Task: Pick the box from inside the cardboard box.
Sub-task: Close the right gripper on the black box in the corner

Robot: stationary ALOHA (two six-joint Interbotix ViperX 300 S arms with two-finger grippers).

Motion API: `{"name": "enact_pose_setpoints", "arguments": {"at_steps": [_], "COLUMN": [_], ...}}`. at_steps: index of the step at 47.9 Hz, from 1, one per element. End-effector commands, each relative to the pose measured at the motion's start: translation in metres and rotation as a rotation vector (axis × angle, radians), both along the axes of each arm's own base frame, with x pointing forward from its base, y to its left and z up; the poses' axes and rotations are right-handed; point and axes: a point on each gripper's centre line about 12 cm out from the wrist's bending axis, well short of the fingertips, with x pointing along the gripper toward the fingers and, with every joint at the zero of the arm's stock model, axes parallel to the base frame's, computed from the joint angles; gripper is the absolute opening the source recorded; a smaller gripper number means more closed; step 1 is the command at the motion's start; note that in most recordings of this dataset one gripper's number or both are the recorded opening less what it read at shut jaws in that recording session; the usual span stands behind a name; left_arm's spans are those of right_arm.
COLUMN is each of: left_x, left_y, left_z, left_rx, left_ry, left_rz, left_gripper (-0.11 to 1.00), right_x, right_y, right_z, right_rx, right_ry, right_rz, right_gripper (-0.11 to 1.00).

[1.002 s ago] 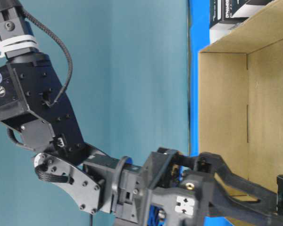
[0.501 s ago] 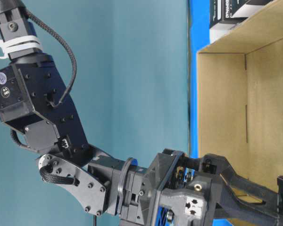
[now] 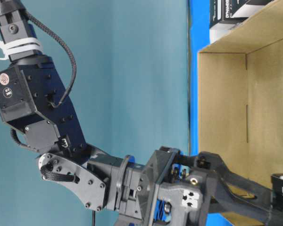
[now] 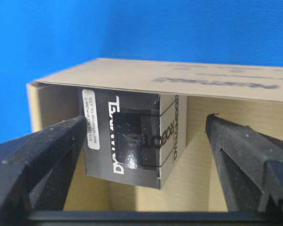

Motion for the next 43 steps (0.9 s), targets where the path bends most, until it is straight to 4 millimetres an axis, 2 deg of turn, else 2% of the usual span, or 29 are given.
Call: {"name": "enact_pose_setpoints", "arguments": {"at_steps": [1, 24, 43], "left_x": [0.002, 0.002, 0.002], "left_y": [-0.001, -0.001, -0.001], "left_z": [0.011, 0.011, 0.017], "left_rx": [0.001, 0.001, 0.002], "left_ry": [-0.026, -0.029, -0.083], "left_rz": [-0.003, -0.003, -0.004], "left_gripper": [-0.07, -0.07, -0.07], "right_x": [-0.001, -0.004, -0.006], "right_y": [-0.011, -0.051, -0.077], "right_z": [-0.004, -0.004, -0.002], "right_rx": [-0.013, -0.049, -0.052], "right_ry": [0.010, 0.005, -0.002], "right_rz": [-0.009, -0.047, -0.088], "right_gripper": [0.99, 0.99, 0.99]}}
